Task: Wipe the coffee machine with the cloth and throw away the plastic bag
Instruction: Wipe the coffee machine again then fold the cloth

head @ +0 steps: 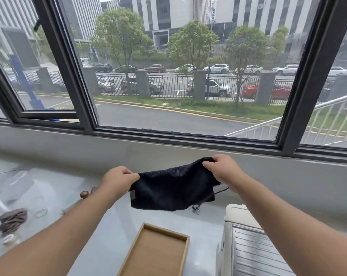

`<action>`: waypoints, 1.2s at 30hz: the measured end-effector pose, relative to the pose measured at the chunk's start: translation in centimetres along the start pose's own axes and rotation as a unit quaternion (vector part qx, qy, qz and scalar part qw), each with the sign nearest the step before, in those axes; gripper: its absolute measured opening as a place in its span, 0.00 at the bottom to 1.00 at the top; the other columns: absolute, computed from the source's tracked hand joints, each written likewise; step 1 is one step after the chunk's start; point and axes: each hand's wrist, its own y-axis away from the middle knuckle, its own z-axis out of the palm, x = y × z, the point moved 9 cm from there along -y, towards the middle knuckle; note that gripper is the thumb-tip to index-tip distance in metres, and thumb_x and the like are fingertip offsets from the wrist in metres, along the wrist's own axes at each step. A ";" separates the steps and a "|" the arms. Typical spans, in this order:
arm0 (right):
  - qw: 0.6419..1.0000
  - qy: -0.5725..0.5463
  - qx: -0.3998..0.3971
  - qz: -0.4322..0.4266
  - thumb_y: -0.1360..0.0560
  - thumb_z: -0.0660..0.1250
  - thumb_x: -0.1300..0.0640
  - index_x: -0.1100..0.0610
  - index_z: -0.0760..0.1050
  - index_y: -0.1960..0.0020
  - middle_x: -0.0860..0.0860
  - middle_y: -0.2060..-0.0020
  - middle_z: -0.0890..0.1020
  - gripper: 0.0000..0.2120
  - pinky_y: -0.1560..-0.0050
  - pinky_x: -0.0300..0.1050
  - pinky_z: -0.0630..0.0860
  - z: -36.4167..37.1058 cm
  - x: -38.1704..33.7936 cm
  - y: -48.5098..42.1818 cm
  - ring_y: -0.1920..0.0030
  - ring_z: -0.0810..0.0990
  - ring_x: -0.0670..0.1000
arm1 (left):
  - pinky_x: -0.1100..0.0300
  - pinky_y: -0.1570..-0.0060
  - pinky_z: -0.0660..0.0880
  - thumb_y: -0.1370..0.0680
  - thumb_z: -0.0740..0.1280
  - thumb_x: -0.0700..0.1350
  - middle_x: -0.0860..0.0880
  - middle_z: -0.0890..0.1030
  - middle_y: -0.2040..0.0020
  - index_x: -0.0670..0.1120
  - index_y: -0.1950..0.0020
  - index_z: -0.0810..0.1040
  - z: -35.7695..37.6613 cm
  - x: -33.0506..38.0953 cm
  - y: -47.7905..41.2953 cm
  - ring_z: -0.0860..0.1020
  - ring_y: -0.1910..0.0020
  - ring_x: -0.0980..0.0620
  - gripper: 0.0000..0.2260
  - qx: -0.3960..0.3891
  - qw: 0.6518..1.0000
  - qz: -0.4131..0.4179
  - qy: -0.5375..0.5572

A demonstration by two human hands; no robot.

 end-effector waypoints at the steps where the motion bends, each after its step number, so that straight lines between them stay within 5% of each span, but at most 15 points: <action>1: 1.000 0.004 -0.004 0.014 0.23 0.69 0.53 0.59 0.82 0.55 0.55 0.60 0.85 0.09 0.62 0.46 0.78 0.7 0.3 0.0 0.60 0.82 0.55 | 0.47 0.53 0.83 0.29 0.72 0.49 0.49 0.86 0.64 0.46 0.61 0.83 0.2 -0.2 -0.1 0.83 0.60 0.45 0.07 -0.006 1.000 -0.004 0.000; 9: 0.994 -0.064 -0.017 0.086 0.23 0.70 0.57 0.61 0.81 0.56 0.56 0.63 0.84 0.07 0.71 0.43 0.80 5.7 -0.1 0.4 0.66 0.84 0.56 | 0.51 0.64 0.85 0.28 0.70 0.46 0.44 0.82 0.61 0.41 0.58 0.81 2.3 -1.2 -2.4 0.81 0.66 0.45 0.08 -0.097 0.993 -0.050 0.045; 15: 0.994 -0.072 -0.031 0.077 0.22 0.70 0.55 0.59 0.81 0.55 0.55 0.63 0.85 0.08 0.70 0.44 0.81 10.0 -3.1 1.1 0.67 0.85 0.52 | 0.60 0.73 0.78 0.23 0.68 0.42 0.51 0.78 0.75 0.42 0.53 0.75 4.1 -0.2 -3.6 0.76 0.78 0.50 0.04 -0.191 0.969 -0.069 0.140; 22: 0.997 -0.047 -0.049 0.046 0.20 0.69 0.55 0.60 0.78 0.50 0.63 0.52 0.86 0.08 0.54 0.62 0.85 14.4 -6.2 1.7 0.55 0.87 0.62 | 0.56 0.63 0.84 0.19 0.68 0.41 0.43 0.85 0.65 0.42 0.52 0.73 5.6 1.5 -3.9 0.84 0.66 0.45 0.05 -0.277 0.933 -0.052 0.223; 26: 0.996 -0.051 -0.063 0.042 0.20 0.67 0.49 0.54 0.77 0.50 0.56 0.57 0.85 0.09 0.55 0.55 0.81 16.3 -6.8 1.8 0.59 0.82 0.55 | 0.56 0.60 0.82 0.18 0.69 0.42 0.46 0.86 0.66 0.42 0.52 0.74 5.6 1.7 -4.5 0.86 0.66 0.49 0.06 -0.292 0.926 -0.034 0.237; 29: 0.994 -0.053 -0.082 0.055 0.30 0.71 0.42 0.52 0.77 0.45 0.54 0.53 0.86 0.18 0.54 0.51 0.79 17.6 -7.1 2.2 0.56 0.84 0.53 | 0.53 0.54 0.83 0.19 0.71 0.43 0.47 0.86 0.67 0.42 0.50 0.76 5.6 1.5 -4.9 0.87 0.65 0.50 0.06 -0.306 0.922 -0.020 0.236; 33: 0.995 -0.015 -0.065 0.067 0.35 0.69 0.52 0.51 0.74 0.46 0.56 0.52 0.85 0.18 0.55 0.49 0.81 18.6 -6.6 2.0 0.55 0.84 0.53 | 0.60 0.65 0.80 0.18 0.71 0.45 0.42 0.89 0.54 0.42 0.48 0.78 5.8 1.1 -5.3 0.88 0.60 0.49 0.06 -0.320 0.917 -0.006 0.240; 36: 0.996 -0.026 -0.027 0.083 0.33 0.64 0.55 0.50 0.75 0.47 0.55 0.52 0.84 0.15 0.52 0.52 0.81 18.8 -5.9 1.8 0.51 0.84 0.56 | 0.60 0.61 0.80 0.18 0.70 0.48 0.44 0.89 0.51 0.43 0.47 0.79 6.2 0.5 -5.6 0.88 0.56 0.49 0.09 -0.328 0.910 0.006 0.255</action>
